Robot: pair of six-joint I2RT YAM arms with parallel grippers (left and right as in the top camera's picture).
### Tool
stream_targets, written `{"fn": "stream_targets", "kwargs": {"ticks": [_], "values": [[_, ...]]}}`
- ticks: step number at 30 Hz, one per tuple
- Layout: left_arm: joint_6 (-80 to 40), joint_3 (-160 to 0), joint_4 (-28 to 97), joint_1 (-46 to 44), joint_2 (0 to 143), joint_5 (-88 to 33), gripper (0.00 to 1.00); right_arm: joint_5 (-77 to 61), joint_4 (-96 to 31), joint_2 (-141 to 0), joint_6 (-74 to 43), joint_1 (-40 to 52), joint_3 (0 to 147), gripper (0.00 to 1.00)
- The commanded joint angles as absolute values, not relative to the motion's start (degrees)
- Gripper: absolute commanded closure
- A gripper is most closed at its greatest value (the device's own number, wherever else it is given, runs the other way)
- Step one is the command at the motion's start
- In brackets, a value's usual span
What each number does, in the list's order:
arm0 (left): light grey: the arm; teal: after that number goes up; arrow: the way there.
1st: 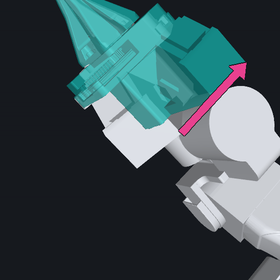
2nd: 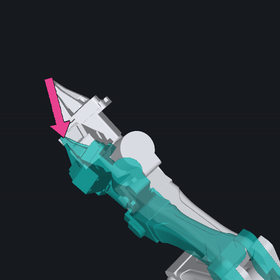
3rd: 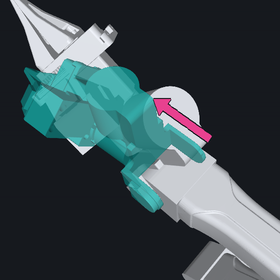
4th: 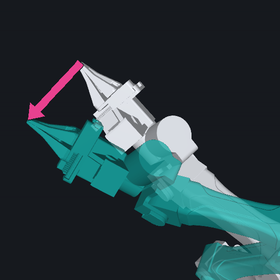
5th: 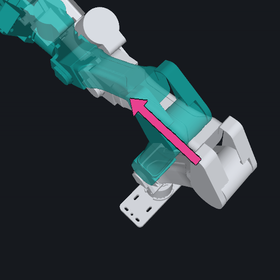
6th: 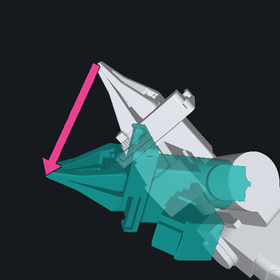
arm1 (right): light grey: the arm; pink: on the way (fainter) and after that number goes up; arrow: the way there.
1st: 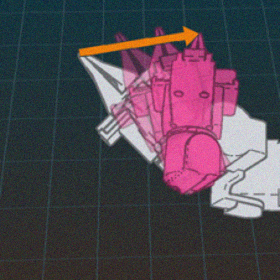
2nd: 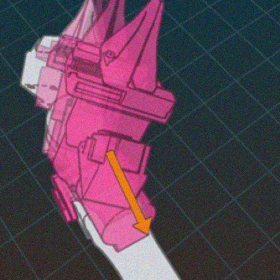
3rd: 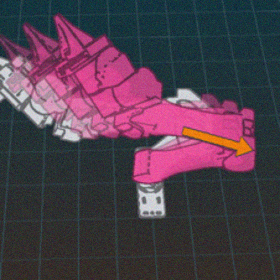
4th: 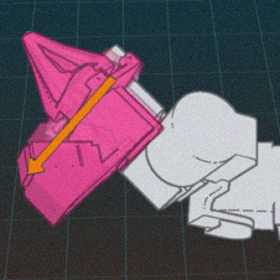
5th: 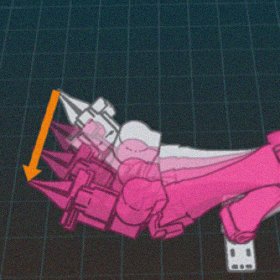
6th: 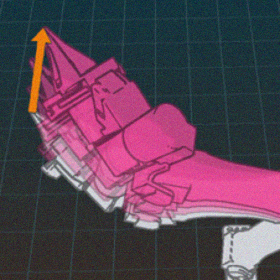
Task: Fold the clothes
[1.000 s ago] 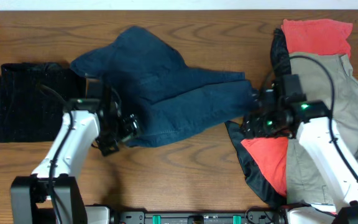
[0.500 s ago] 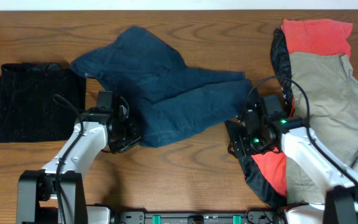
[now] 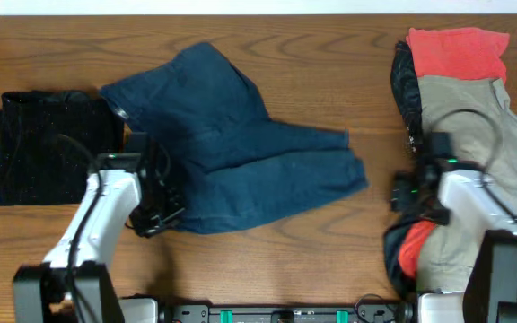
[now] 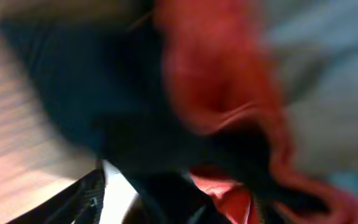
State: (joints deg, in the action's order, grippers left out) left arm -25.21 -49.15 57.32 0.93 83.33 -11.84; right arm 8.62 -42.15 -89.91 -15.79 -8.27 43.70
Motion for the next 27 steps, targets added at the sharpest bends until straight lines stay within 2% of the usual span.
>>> {"fn": "stream_targets", "kwargs": {"ticks": [1, 6, 10, 12, 19, 22, 27], "values": [[-23.11, -51.88, 59.61, 2.92, 79.75, -5.52, 0.94, 13.98, -43.18, -91.29, -19.70, -16.45, 46.37, 0.23], [-22.72, -51.94, 63.48, 3.84, 76.47, -5.45, 0.94, -3.88, -46.13, -90.94, -11.68, -20.58, 54.00, 0.22], [-22.72, -51.94, 65.54, 3.86, 75.57, -5.28, 0.94, -23.77, -45.76, -89.10, 1.10, -17.45, 58.72, 0.25], [-22.72, -51.94, 65.60, 3.86, 75.57, -5.26, 0.94, -28.93, -43.57, -88.60, 4.97, -14.31, 60.03, 0.24], [-22.79, -51.94, 66.19, 3.86, 75.57, -3.31, 0.94, -15.75, -32.36, -90.35, 4.78, -5.69, 59.07, 0.28], [-22.76, -51.94, 66.19, 3.86, 75.57, -3.36, 0.94, -10.63, -29.41, -93.32, 4.75, -4.95, 59.02, 0.29], [-22.81, -51.94, 65.54, 3.84, 75.57, -3.38, 0.94, -10.28, -22.90, -99.46, 4.78, -5.63, 59.02, 0.28]]}}
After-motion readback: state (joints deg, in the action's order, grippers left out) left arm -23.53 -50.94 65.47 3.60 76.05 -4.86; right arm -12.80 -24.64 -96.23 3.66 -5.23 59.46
